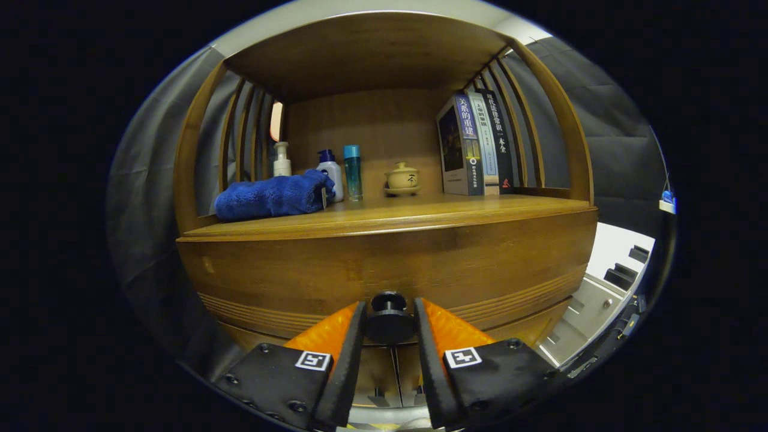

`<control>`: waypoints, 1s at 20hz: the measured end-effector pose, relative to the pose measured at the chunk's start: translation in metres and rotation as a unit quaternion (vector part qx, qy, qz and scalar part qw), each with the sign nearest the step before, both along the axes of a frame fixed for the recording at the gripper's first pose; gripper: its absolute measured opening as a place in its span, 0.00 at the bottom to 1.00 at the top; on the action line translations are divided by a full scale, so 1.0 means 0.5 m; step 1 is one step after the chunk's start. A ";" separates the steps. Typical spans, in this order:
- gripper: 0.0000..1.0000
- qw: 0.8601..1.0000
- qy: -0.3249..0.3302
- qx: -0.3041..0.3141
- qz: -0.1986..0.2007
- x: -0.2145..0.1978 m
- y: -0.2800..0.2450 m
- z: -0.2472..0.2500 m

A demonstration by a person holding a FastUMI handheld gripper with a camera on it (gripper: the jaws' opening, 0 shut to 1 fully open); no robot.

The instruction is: Pull open the drawer, take out the items inside it, and place them on the countertop above the cabinet.

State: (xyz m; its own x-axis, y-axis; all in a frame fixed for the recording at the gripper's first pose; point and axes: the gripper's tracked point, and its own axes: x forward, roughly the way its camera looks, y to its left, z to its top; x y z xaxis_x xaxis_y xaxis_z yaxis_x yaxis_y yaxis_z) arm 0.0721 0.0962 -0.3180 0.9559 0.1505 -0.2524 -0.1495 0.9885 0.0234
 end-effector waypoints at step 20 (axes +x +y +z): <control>0.36 1.000 0.024 -0.012 -0.014 -0.061 -0.008 -0.009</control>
State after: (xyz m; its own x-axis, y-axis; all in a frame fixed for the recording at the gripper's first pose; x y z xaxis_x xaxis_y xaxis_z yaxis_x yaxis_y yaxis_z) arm 0.0416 0.0923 -0.3224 0.9462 0.1179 -0.3012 -0.1220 0.9925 0.0052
